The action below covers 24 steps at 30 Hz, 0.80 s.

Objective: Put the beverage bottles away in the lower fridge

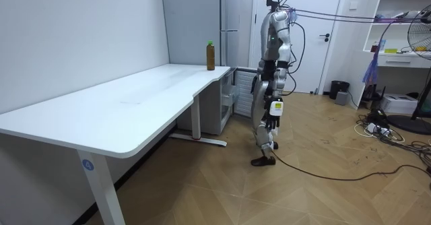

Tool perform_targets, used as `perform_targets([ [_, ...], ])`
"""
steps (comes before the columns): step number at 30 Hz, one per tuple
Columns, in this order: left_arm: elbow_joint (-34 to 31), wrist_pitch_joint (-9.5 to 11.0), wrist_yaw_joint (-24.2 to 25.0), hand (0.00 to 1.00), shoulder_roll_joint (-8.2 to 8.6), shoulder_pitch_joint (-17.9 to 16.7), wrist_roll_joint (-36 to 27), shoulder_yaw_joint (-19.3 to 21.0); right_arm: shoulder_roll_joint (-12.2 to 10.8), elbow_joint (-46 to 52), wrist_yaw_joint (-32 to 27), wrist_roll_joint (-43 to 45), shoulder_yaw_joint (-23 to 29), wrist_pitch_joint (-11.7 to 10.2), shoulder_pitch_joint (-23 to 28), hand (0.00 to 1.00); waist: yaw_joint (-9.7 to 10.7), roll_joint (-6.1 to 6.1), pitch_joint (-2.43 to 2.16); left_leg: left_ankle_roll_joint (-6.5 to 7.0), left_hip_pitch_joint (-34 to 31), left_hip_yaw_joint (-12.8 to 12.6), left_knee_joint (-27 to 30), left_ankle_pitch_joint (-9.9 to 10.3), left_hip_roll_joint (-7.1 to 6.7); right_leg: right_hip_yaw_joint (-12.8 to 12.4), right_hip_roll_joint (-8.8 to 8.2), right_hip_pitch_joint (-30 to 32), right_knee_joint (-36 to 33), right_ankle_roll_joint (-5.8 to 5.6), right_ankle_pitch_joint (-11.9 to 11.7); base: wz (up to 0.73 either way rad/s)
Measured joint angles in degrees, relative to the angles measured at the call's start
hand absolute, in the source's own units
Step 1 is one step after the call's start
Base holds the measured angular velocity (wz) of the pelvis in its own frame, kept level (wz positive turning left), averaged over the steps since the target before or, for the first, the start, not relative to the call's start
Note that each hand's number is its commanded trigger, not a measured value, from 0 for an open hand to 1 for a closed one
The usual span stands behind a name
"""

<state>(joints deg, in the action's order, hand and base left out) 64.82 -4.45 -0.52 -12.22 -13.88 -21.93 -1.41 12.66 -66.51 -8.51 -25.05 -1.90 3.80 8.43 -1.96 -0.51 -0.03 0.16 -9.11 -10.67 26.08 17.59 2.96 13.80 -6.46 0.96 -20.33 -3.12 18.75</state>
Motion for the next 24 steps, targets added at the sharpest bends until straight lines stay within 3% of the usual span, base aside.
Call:
perform_targets([
  [3,-0.2,-0.1,-0.3,0.00,0.60,-0.1,0.0,0.1,-1.2,0.0,-0.1,3.5,-0.7,0.0,0.6,0.00,0.2,-0.32,0.11,-0.09,2.0,0.1,-1.5,0.0,-0.46,-0.8,0.13,-1.5,1.2,-0.20,-0.7,-0.15],
  [10,-2.0,-0.4,-1.6,0.00,2.22,0.8,0.1,1.5,-3.5,-0.4,-1.8,4.1,-0.5,0.0,0.8,0.00,1.5,-0.17,0.30,-0.06,4.4,2.0,-3.1,0.0,-1.35,0.5,0.54,-6.3,6.8,-0.89,-2.8,0.08],
  [18,-1.8,-0.4,-4.0,0.00,2.90,0.1,0.0,2.4,-3.9,-3.0,-4.4,4.6,2.6,1.0,3.3,0.00,3.3,-0.23,0.51,0.03,8.5,3.4,-6.0,-0.1,-2.18,0.5,0.40,-9.6,7.7,-0.97,-2.9,0.00],
  [24,-1.8,-0.4,-5.2,0.00,3.86,0.3,0.2,3.7,-4.2,-4.1,-5.9,12.7,4.2,2.6,5.1,0.00,4.0,0.54,0.41,-0.04,9.2,3.3,-6.7,-0.1,-2.19,0.3,0.48,-9.6,7.7,-0.97,-2.9,-0.07],
])
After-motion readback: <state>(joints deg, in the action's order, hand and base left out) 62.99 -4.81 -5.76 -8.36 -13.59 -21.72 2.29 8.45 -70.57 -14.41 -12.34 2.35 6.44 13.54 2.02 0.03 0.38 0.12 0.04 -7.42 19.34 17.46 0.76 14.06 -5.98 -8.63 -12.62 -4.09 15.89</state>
